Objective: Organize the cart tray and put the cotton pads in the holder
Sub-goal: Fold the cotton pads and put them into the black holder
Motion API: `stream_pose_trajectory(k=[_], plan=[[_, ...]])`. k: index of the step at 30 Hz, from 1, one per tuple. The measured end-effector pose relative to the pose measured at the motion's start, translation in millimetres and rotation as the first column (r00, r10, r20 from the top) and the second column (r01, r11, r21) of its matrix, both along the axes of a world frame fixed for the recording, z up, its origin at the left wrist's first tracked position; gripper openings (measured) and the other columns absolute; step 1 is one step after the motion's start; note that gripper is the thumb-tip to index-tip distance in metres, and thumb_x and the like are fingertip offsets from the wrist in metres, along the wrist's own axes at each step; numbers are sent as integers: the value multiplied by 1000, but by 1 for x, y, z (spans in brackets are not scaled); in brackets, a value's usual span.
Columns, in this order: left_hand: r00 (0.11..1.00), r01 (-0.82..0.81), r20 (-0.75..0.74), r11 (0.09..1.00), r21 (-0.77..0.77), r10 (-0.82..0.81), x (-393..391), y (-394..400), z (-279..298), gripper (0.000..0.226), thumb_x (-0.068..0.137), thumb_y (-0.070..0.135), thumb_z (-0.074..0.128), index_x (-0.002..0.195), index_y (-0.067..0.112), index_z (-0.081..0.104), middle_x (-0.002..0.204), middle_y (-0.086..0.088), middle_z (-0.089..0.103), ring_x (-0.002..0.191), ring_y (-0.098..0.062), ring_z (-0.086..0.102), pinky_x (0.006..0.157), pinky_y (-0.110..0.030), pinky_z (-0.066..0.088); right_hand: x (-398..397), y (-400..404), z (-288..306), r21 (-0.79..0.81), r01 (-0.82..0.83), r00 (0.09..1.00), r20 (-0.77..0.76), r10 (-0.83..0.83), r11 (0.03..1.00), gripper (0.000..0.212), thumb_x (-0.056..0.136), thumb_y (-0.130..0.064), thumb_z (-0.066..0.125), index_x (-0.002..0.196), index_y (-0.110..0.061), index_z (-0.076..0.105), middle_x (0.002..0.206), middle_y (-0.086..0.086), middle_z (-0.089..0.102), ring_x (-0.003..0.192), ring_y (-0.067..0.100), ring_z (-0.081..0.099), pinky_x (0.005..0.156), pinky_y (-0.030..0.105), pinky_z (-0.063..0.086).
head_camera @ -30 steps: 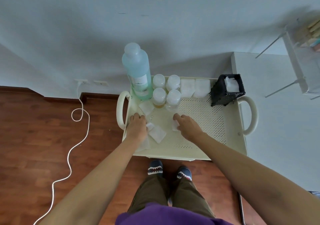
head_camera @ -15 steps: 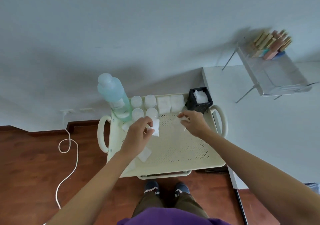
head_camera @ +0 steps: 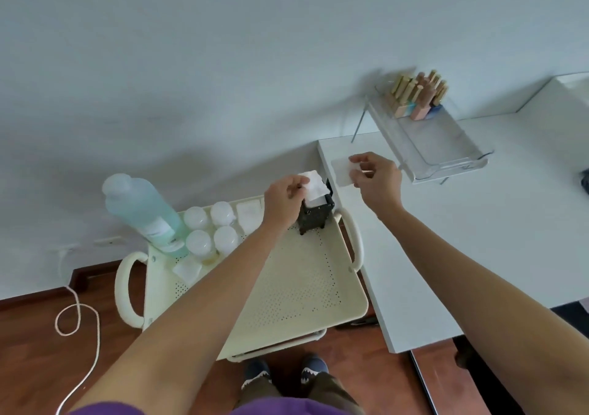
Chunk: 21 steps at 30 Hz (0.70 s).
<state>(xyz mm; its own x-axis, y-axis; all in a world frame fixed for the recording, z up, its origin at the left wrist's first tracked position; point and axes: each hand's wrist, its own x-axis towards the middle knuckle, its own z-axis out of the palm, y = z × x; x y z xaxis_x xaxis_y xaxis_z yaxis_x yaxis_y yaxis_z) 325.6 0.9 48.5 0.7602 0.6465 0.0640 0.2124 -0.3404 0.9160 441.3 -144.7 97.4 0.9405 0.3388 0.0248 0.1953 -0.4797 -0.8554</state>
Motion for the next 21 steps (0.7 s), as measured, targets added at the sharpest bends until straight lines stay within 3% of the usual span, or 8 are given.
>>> stream_pose_trajectory(k=[3, 6, 9, 12, 16, 19, 21], plan=[[996, -10, -84, 999, 35, 12, 11, -4, -12, 26, 85, -1, 54, 96, 14, 72, 103, 1, 73, 87, -7, 63, 73, -2, 43, 7, 2, 1, 41, 16, 999, -48, -14, 999, 22, 85, -6, 64, 101, -18, 72, 91, 0, 69, 67, 18, 69, 70, 26, 58], [990, 4, -139, 998, 62, 5, 12, -6, -21, 26, 85, 0, 55, 94, 17, 73, 100, 4, 72, 90, -11, 65, 80, -15, 48, 6, 8, -6, 47, -9, 997, -82, 13, 999, 18, 89, -7, 62, 101, -16, 72, 91, 0, 67, 73, 20, 69, 58, 16, 54], [986, 14, -169, 992, 126, 7, 11, -6, -25, 24, 85, 2, 57, 94, 17, 73, 98, 1, 70, 91, -16, 62, 79, -19, 46, 2, 18, -16, 19, -52, 994, -96, 54, 998, 19, 88, -4, 61, 98, -14, 74, 92, 4, 70, 79, 18, 66, 68, 21, 55], [990, -42, -122, 983, 178, 65, 11, -5, -23, 21, 85, 0, 58, 90, 16, 70, 101, -3, 60, 93, -16, 58, 79, -13, 38, -2, 27, -26, 11, -78, 987, -140, 79, 997, 19, 84, -4, 64, 96, -15, 75, 84, 2, 71, 69, 7, 60, 65, 17, 49], [986, -166, -4, 973, 159, 168, 9, -1, -18, 14, 85, 10, 59, 94, 19, 65, 106, -3, 52, 99, -18, 54, 86, -25, 46, -6, 34, -39, -22, -140, 974, -184, 133, 990, 15, 82, -9, 70, 93, -19, 75, 81, 1, 73, 66, 7, 62, 64, 19, 49], [984, -72, -144, 973, 219, 105, 11, 2, -21, 21, 79, 20, 68, 100, 22, 69, 111, -2, 52, 107, -19, 50, 87, -27, 46, -8, 38, -48, -131, -241, 966, -127, 225, 962, 17, 82, -10, 72, 97, -17, 75, 90, 2, 73, 83, 12, 66, 81, 26, 54], [955, -26, -276, 959, 284, 108, 13, 2, -24, 27, 76, 25, 71, 103, 26, 70, 114, -1, 51, 109, -20, 48, 85, -31, 49, -8, 39, -54, -230, -280, 960, -64, 273, 932, 19, 84, -12, 70, 102, -18, 74, 96, 2, 72, 99, 17, 60, 86, 26, 48]])
